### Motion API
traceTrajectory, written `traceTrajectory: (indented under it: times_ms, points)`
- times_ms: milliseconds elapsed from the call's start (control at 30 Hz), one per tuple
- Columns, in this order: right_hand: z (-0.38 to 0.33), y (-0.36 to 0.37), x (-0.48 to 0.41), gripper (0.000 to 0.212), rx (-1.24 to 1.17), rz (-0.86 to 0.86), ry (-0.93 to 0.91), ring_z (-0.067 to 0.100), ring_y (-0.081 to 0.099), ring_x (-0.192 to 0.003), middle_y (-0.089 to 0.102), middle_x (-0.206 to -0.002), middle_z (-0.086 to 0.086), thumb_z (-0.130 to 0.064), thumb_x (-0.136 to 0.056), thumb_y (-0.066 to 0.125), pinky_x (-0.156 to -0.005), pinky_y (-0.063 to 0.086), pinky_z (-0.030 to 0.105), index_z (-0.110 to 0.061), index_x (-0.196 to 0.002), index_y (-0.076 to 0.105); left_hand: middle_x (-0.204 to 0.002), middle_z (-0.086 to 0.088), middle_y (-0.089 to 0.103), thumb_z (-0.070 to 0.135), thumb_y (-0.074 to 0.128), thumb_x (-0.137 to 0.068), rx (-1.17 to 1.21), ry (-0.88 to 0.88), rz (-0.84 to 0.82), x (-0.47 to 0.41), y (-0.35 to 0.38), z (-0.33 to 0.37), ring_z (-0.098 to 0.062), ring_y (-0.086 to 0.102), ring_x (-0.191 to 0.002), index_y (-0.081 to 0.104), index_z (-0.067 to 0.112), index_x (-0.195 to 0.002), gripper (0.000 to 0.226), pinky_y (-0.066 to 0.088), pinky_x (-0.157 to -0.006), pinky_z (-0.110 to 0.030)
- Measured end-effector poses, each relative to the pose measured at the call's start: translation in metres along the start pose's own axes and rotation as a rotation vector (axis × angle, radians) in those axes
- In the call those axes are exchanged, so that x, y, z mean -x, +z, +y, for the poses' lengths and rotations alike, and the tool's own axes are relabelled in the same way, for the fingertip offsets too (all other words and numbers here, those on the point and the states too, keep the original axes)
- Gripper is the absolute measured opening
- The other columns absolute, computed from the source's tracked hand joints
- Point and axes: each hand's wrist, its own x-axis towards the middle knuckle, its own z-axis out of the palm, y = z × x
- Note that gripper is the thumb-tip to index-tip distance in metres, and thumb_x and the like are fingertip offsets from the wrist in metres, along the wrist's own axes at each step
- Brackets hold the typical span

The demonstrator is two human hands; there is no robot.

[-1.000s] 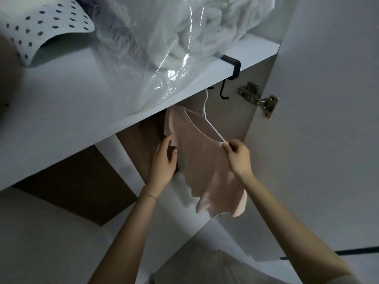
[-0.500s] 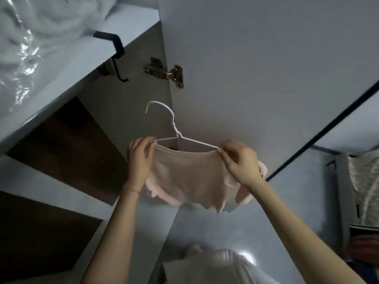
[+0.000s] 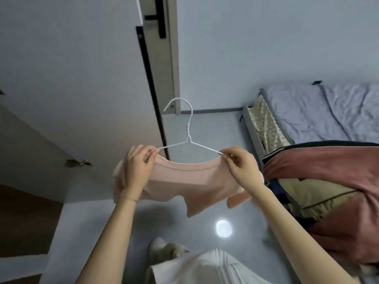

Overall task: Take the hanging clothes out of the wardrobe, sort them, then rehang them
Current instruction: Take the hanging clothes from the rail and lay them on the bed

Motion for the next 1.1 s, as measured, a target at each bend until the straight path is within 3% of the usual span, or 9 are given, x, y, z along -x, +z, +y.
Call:
traceTrajectory:
  times_ms: [133,300,467,700,867,1100]
  points:
    - [0.066,-0.079,0.044,0.018,0.045,0.132,0.104,0.009,0.058,-0.085,0.064,-0.090,-0.009,-0.004,-0.091,0.061,-0.077,0.042,0.019,-0.014,-0.100,0.073,-0.079,-0.002,0.064,0.033,0.058,-0.092,0.044,0.085,-0.088,0.004,0.082,0.085,-0.028,0.055,-0.076,0.071,0.013,-0.087,0.024,0.045,-0.076,-0.041]
    - [0.134,-0.170,0.099,0.018,0.107,0.290,0.259,0.007,0.053,-0.077,0.064,-0.086,-0.008,-0.004,-0.090,0.061,-0.074,0.045,0.027,-0.014,-0.099,0.073,-0.081,-0.002,0.065,0.030,0.061,-0.091,0.131,0.188,-0.238,0.014,0.175,0.190,-0.027,0.056,-0.080,0.070,0.014,-0.088,0.019,0.047,-0.077,-0.044]
    - [0.188,-0.260,0.140,0.019,0.153,0.438,0.383,0.019,0.055,-0.072,0.066,-0.082,0.002,-0.004,-0.089,0.063,-0.070,0.046,0.036,-0.015,-0.100,0.075,-0.081,-0.002,0.065,0.024,0.066,-0.090,0.241,0.336,-0.354,0.006,0.266,0.300,-0.028,0.056,-0.079,0.070,0.014,-0.088,0.011,0.045,-0.077,-0.042]
    - [0.269,-0.369,0.165,0.017,0.196,0.749,0.543,0.009,0.055,-0.073,0.060,-0.080,-0.012,-0.006,-0.089,0.064,-0.066,0.039,0.017,-0.017,-0.098,0.074,-0.072,-0.002,0.061,0.024,0.068,-0.090,0.425,0.544,-0.507,-0.018,0.409,0.466,-0.026,0.052,-0.073,0.070,0.017,-0.085,0.009,0.041,-0.075,-0.039]
    - [0.345,-0.435,0.159,0.018,0.226,0.901,0.673,0.007,0.056,-0.076,0.063,-0.083,-0.009,-0.009,-0.091,0.063,-0.068,0.040,0.016,-0.020,-0.101,0.074,-0.074,0.000,0.063,0.031,0.065,-0.091,0.532,0.661,-0.657,-0.039,0.517,0.573,-0.024,0.053,-0.076,0.070,0.019,-0.086,0.014,0.043,-0.078,-0.043]
    - [0.437,-0.512,0.127,0.019,0.229,1.070,0.866,-0.006,0.056,-0.080,0.061,-0.082,-0.019,-0.007,-0.091,0.063,-0.070,0.037,0.007,-0.018,-0.102,0.074,-0.082,-0.004,0.066,0.028,0.066,-0.091,0.529,0.835,-0.837,-0.073,0.652,0.701,-0.028,0.056,-0.081,0.072,0.014,-0.089,0.015,0.042,-0.081,-0.045]
